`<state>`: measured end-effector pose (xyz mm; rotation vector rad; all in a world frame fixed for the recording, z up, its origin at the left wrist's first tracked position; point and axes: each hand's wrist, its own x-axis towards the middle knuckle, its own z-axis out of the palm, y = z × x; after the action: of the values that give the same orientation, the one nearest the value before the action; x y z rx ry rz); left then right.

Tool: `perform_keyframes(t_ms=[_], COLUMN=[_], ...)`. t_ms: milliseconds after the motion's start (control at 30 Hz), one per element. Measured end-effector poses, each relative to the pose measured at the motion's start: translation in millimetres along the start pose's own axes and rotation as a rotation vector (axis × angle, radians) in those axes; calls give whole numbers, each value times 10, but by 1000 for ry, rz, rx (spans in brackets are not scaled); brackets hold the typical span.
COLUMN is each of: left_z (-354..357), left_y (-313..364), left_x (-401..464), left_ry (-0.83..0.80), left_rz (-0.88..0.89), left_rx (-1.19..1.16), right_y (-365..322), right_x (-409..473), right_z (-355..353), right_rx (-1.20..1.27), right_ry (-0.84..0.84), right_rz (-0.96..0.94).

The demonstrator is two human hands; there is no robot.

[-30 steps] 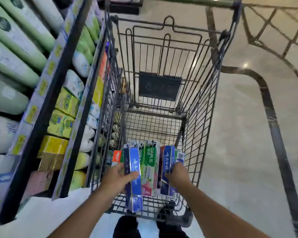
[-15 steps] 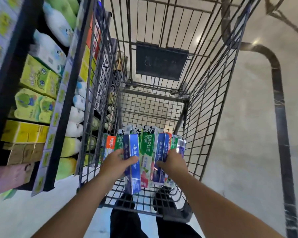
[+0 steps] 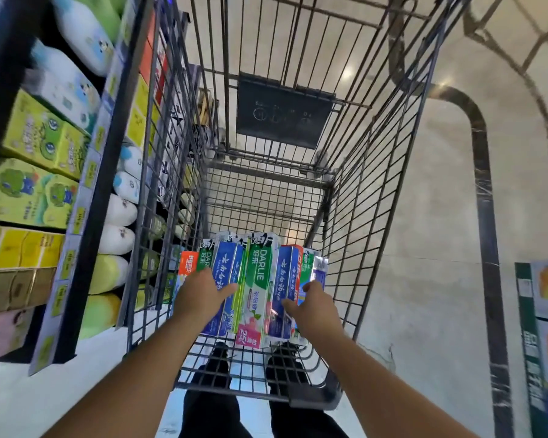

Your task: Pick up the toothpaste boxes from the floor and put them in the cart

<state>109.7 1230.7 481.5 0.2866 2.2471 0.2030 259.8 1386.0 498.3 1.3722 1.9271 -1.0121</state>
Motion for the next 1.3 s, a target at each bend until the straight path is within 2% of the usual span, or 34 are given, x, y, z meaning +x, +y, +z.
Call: perform_keyframes(t_ms=[300, 467, 667, 800, 967, 1167, 1300], left_z=[-170, -514, -844, -1232, -1951, -2602, -2659], left_y=[-154, -94, -69, 71, 361, 609, 688], left_x=[-70, -227, -605, -935, -1501, -2245, -2696], left_ry=[-116, -150, -188, -153, -29, 227, 281], left_rz=[40, 54, 170, 300, 480, 592, 577], left_rx=[16, 47, 194, 225, 244, 430, 480], right_y=[-235, -412, -444, -422, -477, -485, -363], right_x=[-186, -466, -1056, -1538, -2036, -2506, -2716], right_z=[-145, -363, -715, -1041, -1514, -1967, -2158], right_rx=[48, 88, 187, 162, 83, -154, -321], right_ry=[31, 118, 230, 334, 404, 475, 521], right_rz=[-98, -146, -195, -239, -353, -533, -640])
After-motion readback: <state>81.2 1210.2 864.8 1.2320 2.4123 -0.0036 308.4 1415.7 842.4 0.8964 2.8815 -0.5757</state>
